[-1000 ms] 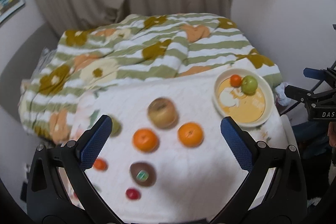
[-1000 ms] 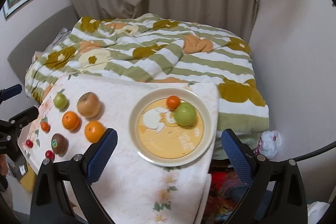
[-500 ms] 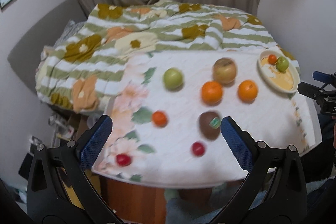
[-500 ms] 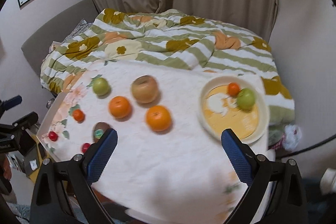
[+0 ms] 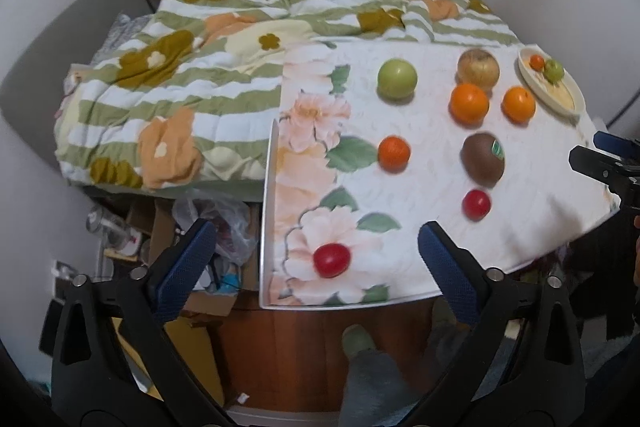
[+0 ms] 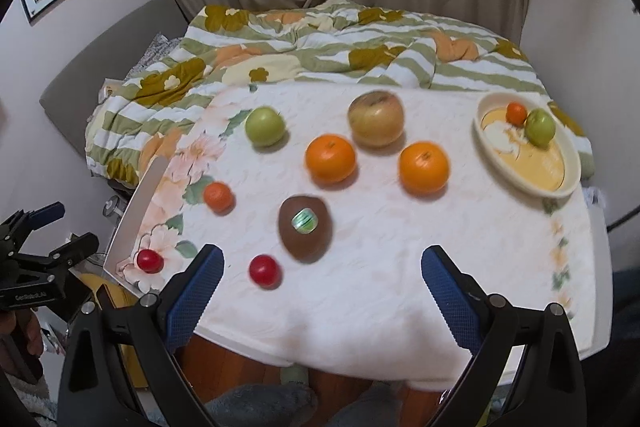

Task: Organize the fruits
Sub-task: 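Grasp a cherry tomato with the left tool while the right tool grasps another tomato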

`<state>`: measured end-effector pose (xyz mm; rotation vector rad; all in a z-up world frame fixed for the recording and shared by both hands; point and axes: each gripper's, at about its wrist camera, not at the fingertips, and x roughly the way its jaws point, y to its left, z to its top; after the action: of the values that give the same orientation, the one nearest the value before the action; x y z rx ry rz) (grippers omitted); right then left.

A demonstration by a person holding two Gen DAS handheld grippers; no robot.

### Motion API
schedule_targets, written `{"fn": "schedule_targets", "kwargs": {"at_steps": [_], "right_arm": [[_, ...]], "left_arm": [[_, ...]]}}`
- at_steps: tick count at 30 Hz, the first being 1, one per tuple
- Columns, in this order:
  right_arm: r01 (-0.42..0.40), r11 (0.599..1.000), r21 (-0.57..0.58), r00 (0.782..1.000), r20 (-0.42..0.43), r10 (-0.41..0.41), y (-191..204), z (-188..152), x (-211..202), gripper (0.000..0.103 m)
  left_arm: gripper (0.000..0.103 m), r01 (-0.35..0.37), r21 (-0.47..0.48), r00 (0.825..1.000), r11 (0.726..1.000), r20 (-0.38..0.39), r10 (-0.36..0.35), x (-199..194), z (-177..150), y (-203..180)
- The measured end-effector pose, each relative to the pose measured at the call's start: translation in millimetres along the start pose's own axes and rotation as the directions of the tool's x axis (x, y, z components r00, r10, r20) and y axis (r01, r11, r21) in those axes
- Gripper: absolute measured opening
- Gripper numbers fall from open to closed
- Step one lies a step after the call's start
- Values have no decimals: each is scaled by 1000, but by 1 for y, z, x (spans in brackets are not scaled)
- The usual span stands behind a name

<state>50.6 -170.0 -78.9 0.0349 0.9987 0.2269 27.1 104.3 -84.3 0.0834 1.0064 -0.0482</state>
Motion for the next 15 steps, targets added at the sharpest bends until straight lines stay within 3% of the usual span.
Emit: {"fn": "schedule_targets", "kwargs": {"at_steps": [5, 7, 11, 15], "right_arm": [[30, 999, 16, 999, -31, -29, 20, -15, 18, 99], [40, 999, 27, 998, -44, -39, 24, -19, 24, 99], [50, 998, 42, 997, -62, -47, 32, -25, 33, 98], [56, 998, 20, 996, -77, -55, 40, -28, 44, 98]], "left_arm": [[101, 54, 63, 998, 997, -34, -52, 22, -9, 7], [93, 80, 98, 995, 992, -60, -74, 31, -12, 4], [90, 111, 136, 990, 984, -100, -98, 48, -16, -2], [78, 122, 157, 986, 980, -136, -101, 64, -20, -6]]}}
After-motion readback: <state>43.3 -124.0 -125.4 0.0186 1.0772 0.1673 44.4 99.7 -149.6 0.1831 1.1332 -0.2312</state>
